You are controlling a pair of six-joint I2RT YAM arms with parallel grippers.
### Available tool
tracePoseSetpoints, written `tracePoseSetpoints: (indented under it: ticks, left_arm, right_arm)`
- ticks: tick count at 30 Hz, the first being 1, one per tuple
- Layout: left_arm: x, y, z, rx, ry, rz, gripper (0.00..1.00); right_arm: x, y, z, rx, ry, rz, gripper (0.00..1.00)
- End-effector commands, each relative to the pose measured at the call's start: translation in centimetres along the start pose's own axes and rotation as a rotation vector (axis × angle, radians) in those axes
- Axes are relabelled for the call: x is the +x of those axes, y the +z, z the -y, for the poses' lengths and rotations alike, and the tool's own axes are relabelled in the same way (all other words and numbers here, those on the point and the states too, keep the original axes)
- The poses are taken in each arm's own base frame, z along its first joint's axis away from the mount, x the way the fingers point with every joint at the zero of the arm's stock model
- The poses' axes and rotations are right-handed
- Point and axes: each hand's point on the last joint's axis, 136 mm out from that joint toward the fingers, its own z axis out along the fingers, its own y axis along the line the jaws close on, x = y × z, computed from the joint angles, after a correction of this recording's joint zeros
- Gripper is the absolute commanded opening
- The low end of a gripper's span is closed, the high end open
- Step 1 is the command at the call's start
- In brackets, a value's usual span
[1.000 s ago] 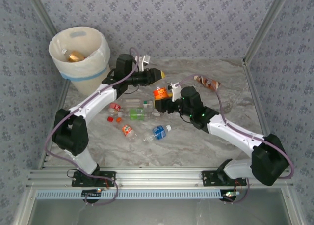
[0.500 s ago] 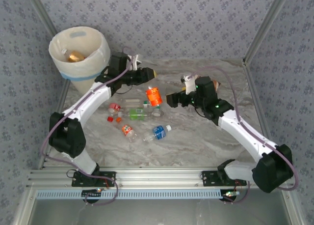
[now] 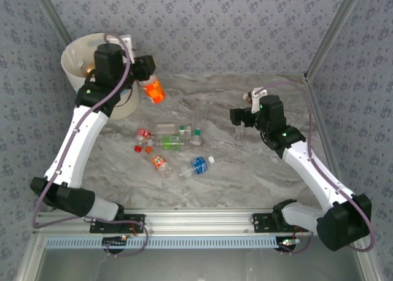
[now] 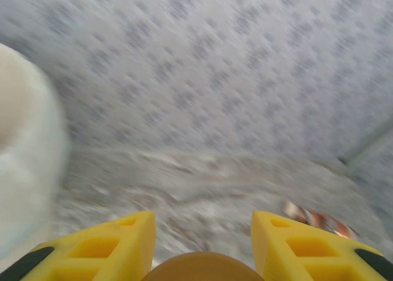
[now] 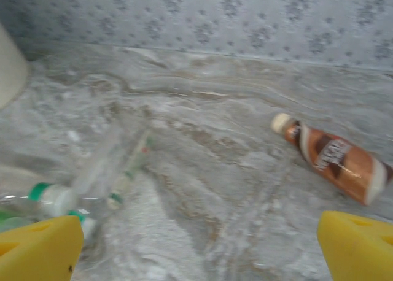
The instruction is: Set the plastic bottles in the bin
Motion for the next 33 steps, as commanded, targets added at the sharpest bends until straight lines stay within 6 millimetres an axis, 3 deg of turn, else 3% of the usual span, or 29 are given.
tracePoseSetpoints:
  ticks: [1,4,8,10,13,15,17,21,25,27,28,29,33]
  left_arm:
    - [-3.4,-1.2,-5.7,-0.252,0.065,0.100,0.00]
    - [-6.3,-2.0,-8.9,-0.370,0.050,0.193,0.00]
    - [-9.3,-2.3,-12.5,-0.455,0.020,0.296,0.00]
    - [-10.4,-1.9,-14.0,-0.473,-0.003,0.320,0.00]
    - [-12.4,-1.1,-15.7,-0.460,-0.058,0.339,0.00]
    - [-12.9,-0.1,-16.9,-0.464,-0.104,0.313,0.00]
    - [-12.8,1.2,-17.8,-0.465,-0.150,0.261,0.00]
    - [-11.4,5.0,-19.1,-0.450,-0.199,0.186,0.00]
    - [-10.7,9.5,-19.7,-0.382,-0.260,0.160,0.25]
    - [-9.6,11.5,-20.3,-0.362,-0.294,0.134,0.46]
    - [-8.8,12.4,-20.6,-0.349,-0.321,0.112,0.62]
    - [-8.2,12.9,-20.8,-0.332,-0.356,0.093,0.75]
    - [-6.2,13.4,-22.3,-0.346,-0.413,0.030,0.96]
  right_arm:
    - [1.0,1.7,2.5,0.066,-0.067,-0.082,1.00]
    - [2.0,3.5,2.8,-0.040,-0.135,-0.150,1.00]
    - [1.9,5.6,4.6,-0.062,-0.153,-0.219,1.00]
    - [1.0,6.3,5.3,-0.068,-0.161,-0.216,1.00]
    - [1.5,7.3,5.9,-0.128,-0.193,-0.253,1.00]
    - [2.9,7.5,5.4,-0.258,-0.217,-0.310,1.00]
    - [3.8,8.2,6.2,-0.296,-0.232,-0.358,1.00]
    - [4.3,9.2,6.9,-0.351,-0.270,-0.392,1.00]
    - [4.7,11.3,8.4,-0.325,-0.337,-0.429,1.00]
    - [5.1,12.1,8.9,-0.327,-0.360,-0.448,1.00]
    - [5.3,12.5,9.2,-0.327,-0.373,-0.455,1.00]
    - [5.5,12.9,9.5,-0.325,-0.386,-0.465,1.00]
    - [6.0,13.8,10.7,-0.320,-0.431,-0.494,1.00]
